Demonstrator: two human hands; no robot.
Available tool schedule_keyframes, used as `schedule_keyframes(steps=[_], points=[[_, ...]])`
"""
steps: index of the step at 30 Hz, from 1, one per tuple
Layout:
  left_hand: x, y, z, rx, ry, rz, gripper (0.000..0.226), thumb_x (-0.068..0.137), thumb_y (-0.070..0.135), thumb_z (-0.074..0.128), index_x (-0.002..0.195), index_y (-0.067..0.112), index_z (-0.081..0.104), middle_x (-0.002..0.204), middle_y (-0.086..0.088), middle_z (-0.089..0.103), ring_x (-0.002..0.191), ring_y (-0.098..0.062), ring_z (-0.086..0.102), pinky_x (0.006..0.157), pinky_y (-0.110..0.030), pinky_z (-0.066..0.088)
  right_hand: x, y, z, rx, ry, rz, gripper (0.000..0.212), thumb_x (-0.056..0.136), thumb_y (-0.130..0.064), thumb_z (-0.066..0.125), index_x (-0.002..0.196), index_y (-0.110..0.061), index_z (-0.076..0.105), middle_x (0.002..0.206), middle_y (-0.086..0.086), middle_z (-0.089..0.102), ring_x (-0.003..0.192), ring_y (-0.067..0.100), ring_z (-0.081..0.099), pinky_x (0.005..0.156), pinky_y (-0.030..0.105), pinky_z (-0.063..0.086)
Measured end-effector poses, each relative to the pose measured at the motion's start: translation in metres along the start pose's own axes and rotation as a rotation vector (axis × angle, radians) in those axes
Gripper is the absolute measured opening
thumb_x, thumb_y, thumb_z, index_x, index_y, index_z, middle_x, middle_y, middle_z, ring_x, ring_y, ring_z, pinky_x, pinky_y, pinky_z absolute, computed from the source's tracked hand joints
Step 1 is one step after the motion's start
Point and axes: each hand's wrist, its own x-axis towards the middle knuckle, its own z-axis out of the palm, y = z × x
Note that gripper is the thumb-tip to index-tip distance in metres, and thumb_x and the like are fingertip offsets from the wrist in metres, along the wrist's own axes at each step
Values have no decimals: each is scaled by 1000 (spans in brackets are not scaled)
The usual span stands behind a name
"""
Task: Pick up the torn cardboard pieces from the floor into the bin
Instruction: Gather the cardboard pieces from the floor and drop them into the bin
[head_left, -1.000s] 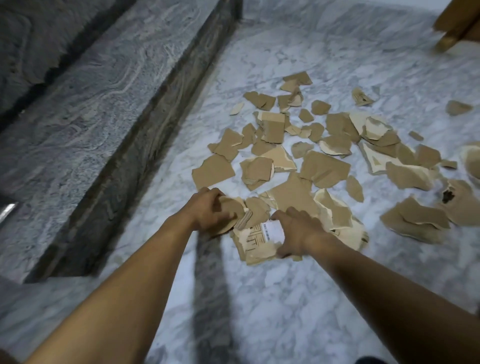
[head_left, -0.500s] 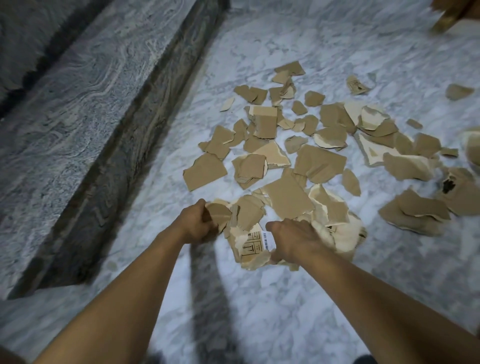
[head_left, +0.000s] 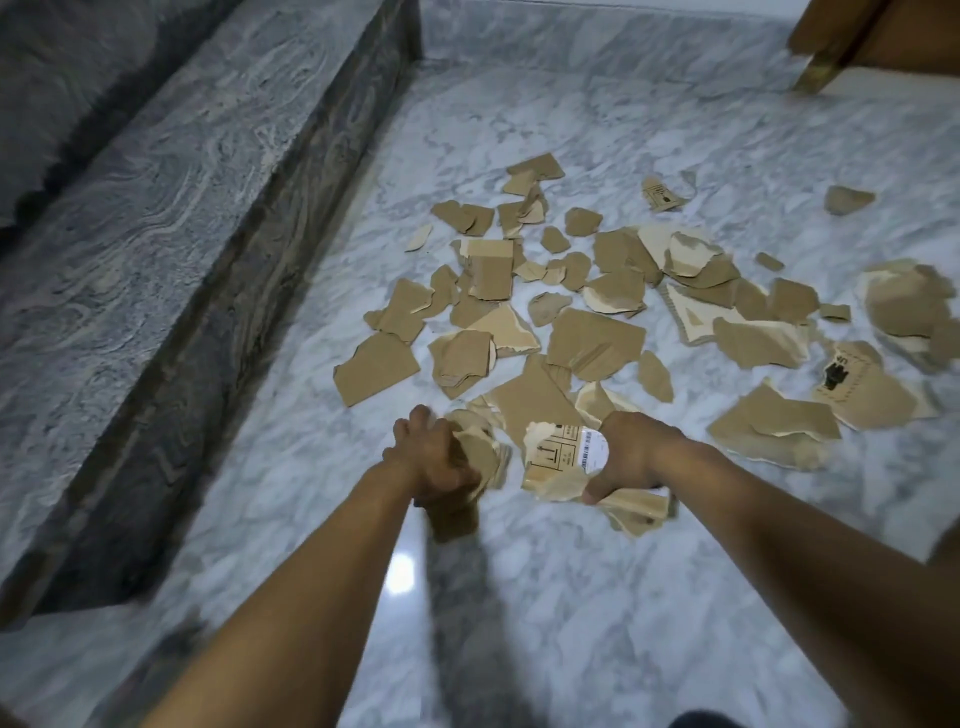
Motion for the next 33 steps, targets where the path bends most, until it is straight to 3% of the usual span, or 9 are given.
schedule_keyframes(steps=[6,10,14,16,18,21,23,26,33], points=[[4,2,5,13,279,70,67,73,34,74,128,21,38,125,-10,41,110,-36,49,86,-47,48,4,16,26,87,36,-28,57,51,-58,86,94,-26,69,93,-8,71,87,17,68,81,35,57],[-2,-1,-17,-431,396,153,48,76,20,72,104,19,33,99,-7,52,83,-25,54,62,-35,45,-6,16,15,133,-2,-63,46,61,-54,88,83,-28,57,96,-4,69,89,18,65,77,33,56],[-13,-7,-52,-752,367,80,60,82,9,71,120,19,25,104,-10,58,76,-20,58,46,-24,47,-15,7,-19,273,17,-85,48,66,-47,88,90,-26,53,88,-10,59,84,14,60,63,26,49],[-19,-18,-65,-617,267,37,55,83,16,75,122,16,36,103,-8,59,79,-20,58,53,-23,47,-7,-3,-31,291,51,-92,49,59,-52,88,88,-25,59,87,-5,65,79,13,63,62,27,52],[-24,-30,-69,-290,111,24,40,78,32,81,105,16,55,98,-5,65,84,-20,60,67,-28,46,4,-16,-38,287,101,-100,51,52,-57,86,85,-26,62,91,-2,70,84,18,67,71,33,57],[-29,-35,-55,-105,-111,26,30,76,42,81,83,27,56,95,0,65,87,-20,59,73,-30,44,16,-44,-39,137,189,-94,62,53,-62,81,97,-23,62,109,1,63,100,25,64,82,36,56],[-26,-33,-38,-48,-91,71,35,76,45,79,100,27,60,119,-4,58,106,-25,54,89,-36,47,30,-63,-32,13,209,-79,80,58,-65,78,122,-22,56,127,7,49,118,33,53,94,40,49],[-21,-25,-12,37,-33,121,76,73,49,79,138,27,48,153,-9,21,138,-35,24,111,-49,35,46,-81,-13,-76,185,-65,86,65,-62,76,134,-19,49,139,11,36,129,38,40,102,48,41],[-3,-24,11,32,8,90,83,71,47,82,136,25,36,140,-7,32,125,-33,35,101,-45,44,62,-96,28,-91,295,-65,80,77,-42,79,138,-16,35,141,16,40,132,37,40,106,47,37]])
